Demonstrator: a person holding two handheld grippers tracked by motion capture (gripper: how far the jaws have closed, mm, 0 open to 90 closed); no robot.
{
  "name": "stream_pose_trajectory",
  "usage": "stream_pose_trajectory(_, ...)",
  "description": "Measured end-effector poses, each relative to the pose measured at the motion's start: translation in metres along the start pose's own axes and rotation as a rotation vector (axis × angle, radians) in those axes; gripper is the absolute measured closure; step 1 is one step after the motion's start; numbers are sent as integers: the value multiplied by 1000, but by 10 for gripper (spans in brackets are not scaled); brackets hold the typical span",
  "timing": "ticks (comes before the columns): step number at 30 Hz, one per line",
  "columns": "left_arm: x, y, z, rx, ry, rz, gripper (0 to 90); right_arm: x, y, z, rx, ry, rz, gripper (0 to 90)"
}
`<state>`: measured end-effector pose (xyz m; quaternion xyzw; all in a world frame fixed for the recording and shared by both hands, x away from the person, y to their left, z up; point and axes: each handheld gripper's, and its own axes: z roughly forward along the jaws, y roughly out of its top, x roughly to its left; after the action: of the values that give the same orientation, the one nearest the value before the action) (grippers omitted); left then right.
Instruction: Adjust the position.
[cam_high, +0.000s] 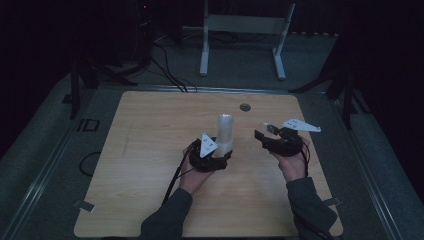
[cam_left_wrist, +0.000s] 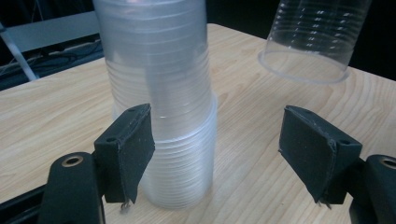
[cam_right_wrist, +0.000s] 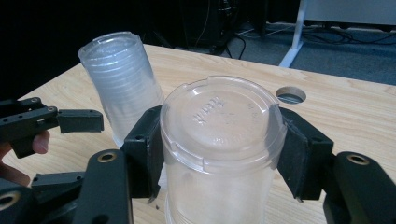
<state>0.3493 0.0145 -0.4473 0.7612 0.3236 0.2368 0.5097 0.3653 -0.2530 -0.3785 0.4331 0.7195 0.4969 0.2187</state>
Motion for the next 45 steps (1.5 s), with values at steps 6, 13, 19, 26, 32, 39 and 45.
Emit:
stream_pose_trajectory(6,-4,1,1,1,-11,7,258,-1,-6,2,6,0,10,397)
stream_pose_trajectory(13,-7,4,0,-1,-23,19,258,-2,-12,4,4,4,37,397)
stream_pose_trajectory(19,-9,6,1,-5,-29,23,258,-2,-17,6,4,7,49,397)
stream_pose_trajectory(26,-11,7,2,-4,-40,27,258,0,-22,6,3,12,64,397)
stream_pose_trajectory(32,-14,8,3,-4,-49,34,257,-3,-26,4,-16,47,133,399)
stream_pose_trajectory(39,-16,8,4,-2,-58,43,257,-7,-31,2,-26,52,181,401)
stream_pose_trajectory(45,-20,10,6,0,-70,56,257,-9,-34,2,-32,79,229,401)
